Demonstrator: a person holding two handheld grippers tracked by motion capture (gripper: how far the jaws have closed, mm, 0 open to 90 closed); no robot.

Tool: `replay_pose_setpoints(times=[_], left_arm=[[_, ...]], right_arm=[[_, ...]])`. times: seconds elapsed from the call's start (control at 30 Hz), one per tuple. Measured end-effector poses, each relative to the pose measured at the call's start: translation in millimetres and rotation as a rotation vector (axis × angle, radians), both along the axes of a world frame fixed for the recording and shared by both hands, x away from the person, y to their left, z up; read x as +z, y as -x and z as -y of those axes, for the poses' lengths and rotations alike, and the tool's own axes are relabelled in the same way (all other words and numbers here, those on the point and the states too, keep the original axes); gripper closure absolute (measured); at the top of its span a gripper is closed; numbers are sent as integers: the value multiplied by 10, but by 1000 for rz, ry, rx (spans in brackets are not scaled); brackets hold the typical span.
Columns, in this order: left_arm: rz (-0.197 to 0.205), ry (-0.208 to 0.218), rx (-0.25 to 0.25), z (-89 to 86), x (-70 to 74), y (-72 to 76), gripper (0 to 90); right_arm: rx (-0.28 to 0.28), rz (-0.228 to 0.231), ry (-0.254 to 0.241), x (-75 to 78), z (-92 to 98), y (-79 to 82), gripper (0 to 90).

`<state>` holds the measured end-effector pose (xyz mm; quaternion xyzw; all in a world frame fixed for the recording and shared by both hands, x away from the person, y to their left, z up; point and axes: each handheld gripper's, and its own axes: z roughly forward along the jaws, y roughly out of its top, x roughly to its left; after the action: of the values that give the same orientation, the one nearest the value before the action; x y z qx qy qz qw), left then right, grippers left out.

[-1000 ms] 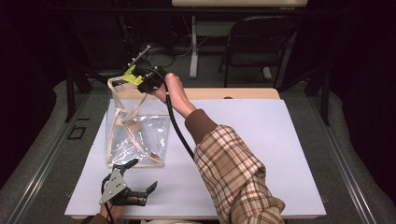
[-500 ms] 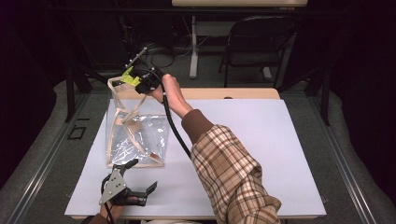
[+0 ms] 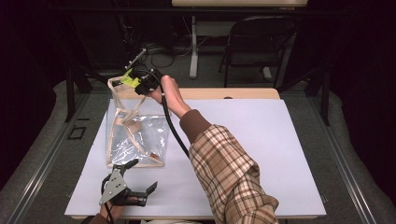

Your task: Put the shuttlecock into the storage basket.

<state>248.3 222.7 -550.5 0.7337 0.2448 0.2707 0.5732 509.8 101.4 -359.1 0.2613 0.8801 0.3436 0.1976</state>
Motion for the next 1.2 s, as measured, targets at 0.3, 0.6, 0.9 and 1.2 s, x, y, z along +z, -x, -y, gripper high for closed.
replay_pose_setpoints(times=[0.3,0.6,0.9,1.2], left_arm=[[2,-1,-1,-4,1,0,0],[0,-4,-2,2,0,-1,0],[0,-7,1,5,-1,-4,0],[-1,-10,5,17,-3,-16,0]], right_arm=[[-21,1,-4,-24,0,-12,592],[-30,-6,-23,33,141,14,435],[1,-30,-41,70,334,93,235],[2,-48,-63,69,594,158,118]])
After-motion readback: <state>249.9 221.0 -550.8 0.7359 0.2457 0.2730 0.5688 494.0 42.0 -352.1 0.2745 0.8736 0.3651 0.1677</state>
